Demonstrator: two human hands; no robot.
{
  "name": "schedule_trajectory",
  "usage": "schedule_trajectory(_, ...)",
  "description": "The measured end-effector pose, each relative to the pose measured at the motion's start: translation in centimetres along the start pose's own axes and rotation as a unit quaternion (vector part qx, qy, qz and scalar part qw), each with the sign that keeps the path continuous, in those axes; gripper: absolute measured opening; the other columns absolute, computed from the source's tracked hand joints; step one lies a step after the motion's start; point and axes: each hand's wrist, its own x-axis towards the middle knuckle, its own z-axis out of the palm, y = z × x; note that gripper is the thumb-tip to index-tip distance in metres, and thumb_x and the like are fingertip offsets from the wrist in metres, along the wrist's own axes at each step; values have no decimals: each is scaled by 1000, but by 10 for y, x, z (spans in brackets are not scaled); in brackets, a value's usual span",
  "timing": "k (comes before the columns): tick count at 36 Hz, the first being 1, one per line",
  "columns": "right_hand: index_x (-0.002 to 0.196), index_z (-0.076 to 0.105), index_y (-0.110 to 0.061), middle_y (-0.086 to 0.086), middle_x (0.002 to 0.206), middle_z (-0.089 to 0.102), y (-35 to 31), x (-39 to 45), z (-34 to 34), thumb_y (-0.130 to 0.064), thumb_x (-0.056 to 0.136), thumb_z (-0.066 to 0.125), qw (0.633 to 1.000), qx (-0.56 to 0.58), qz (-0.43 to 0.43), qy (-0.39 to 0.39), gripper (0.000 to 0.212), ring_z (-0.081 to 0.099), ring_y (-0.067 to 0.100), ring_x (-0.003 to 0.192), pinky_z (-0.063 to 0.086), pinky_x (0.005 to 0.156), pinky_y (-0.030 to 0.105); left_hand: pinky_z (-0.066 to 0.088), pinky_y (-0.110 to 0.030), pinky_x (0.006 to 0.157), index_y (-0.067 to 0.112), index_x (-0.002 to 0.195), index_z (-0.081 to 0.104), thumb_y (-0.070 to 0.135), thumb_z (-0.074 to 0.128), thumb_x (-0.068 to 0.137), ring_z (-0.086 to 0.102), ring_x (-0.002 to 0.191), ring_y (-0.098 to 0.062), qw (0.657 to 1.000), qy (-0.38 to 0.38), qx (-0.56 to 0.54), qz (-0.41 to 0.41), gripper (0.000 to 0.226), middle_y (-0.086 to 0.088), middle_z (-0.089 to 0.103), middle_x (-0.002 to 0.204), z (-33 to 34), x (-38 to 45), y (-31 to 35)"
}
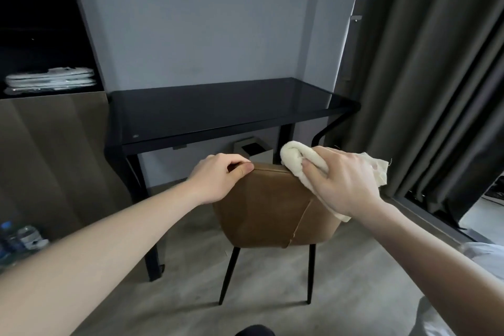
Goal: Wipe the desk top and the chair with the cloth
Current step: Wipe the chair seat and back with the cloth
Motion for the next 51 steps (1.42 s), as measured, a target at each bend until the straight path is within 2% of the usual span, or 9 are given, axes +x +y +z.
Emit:
schedule_trajectory(7,63,57,-23,-8,54,55,25,26,6,-48,93,52,995,-17,90,27,40,54,7,58,40,57,32,46,-28,72,44,104,69,73,36,93,62,89,-4,999,4,31,40,45,23,70,94,6,24,-4)
schedule_trajectory(16,55,48,-21,-8,52,48,61,42,8,-45,86,48,989,-8,136,52,39,52,2,67,28,53,24,46,-26,64,36,89,63,82,30,92,54,77,1,990,34,25,134,56,21,57,80,35,54,-6)
schedule_trajectory(19,59,48,-37,-19,70,59,56,41,7,-43,90,48,992,14,119,28,31,55,2,82,42,69,33,48,-28,61,37,89,61,84,27,91,52,77,-2,991,11,23,131,58,20,54,79,32,52,-7)
schedule_trajectory(22,93,70,-36,-11,108,70,52,39,4,-47,91,47,988,11,150,-15,26,59,19,107,44,94,46,40,-21,58,37,88,61,83,31,90,46,75,0,994,-20,8,111,55,24,49,78,23,50,1)
schedule_trajectory(27,103,70,-36,-9,115,63,29,42,-20,-57,88,48,977,-12,184,-109,33,52,23,113,34,101,45,49,-32,76,36,106,65,81,41,85,54,96,-5,988,-154,-31,9,55,24,55,94,-2,48,20)
schedule_trajectory(32,129,56,-42,-12,137,49,22,42,-43,-90,75,44,946,-31,207,-248,73,41,25,130,28,111,51,50,-33,88,38,126,60,69,55,90,59,108,-11,955,-276,-18,-105,49,19,60,124,-32,52,52)
schedule_trajectory(35,135,50,-40,-11,141,47,24,45,-48,-89,65,56,928,-36,212,-303,86,37,28,133,26,113,58,51,-34,90,37,130,58,66,57,90,62,108,-13,942,-299,-23,-151,49,16,59,133,-40,53,64)
schedule_trajectory(48,120,65,-46,-5,130,62,29,89,-55,-74,82,41,915,-34,168,-366,53,54,29,119,32,108,53,45,-39,106,34,143,53,57,60,93,53,131,-21,908,-356,25,-221,55,8,53,148,-63,92,89)
schedule_trajectory(51,130,54,-54,-2,149,49,30,110,-66,-69,92,28,897,-25,150,-414,48,53,27,122,32,106,45,47,-36,104,35,143,52,54,62,92,57,126,-20,897,-372,-3,-240,56,7,56,145,-64,98,89)
